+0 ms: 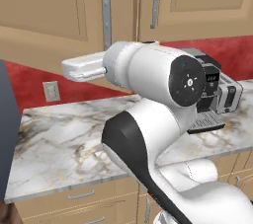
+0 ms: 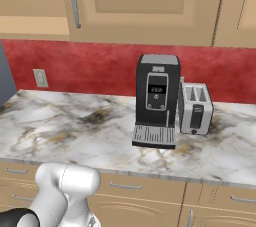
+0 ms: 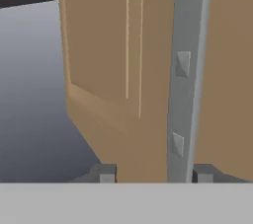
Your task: Open the cabinet directly in front. Then move the beer and the cup to the dining counter with the jar on it.
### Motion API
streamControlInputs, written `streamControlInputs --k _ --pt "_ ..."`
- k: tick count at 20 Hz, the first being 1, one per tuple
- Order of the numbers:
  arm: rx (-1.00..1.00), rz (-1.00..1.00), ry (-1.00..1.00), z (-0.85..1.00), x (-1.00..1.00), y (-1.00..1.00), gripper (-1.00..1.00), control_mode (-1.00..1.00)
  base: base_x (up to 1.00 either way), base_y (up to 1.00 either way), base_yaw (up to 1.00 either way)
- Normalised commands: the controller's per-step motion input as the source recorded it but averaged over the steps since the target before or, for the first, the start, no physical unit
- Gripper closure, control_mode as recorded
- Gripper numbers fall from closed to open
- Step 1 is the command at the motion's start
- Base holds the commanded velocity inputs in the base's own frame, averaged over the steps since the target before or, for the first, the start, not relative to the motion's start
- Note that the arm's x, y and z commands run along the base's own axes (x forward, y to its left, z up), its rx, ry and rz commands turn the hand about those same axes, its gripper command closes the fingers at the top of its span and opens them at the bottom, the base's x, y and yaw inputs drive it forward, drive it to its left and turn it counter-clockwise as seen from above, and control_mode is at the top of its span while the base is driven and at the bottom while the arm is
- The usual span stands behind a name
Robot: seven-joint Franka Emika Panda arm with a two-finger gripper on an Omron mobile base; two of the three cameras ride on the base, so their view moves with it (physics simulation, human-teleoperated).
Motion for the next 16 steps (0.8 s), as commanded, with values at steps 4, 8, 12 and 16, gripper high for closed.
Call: streamControlInputs --k 4,8,12,16 --pt "0.0 0.06 -0.28 -0.09 -0.42 -0.3 -1.0 -1.0 0.0 0.0 0.0" --pt "0.08 0.15 -0.27 -0.02 -0.73 -0.51 -1.0 -1.0 0.0 0.0 0.0" --pt "0.14 0.12 -0.12 0.15 -0.77 -0.26 -1.0 -1.0 0.0 0.0 0.0" --pt "0.19 0.13 0.0 0.34 -0.72 -0.23 -1.0 -1.0 0.0 0.0 0.0"
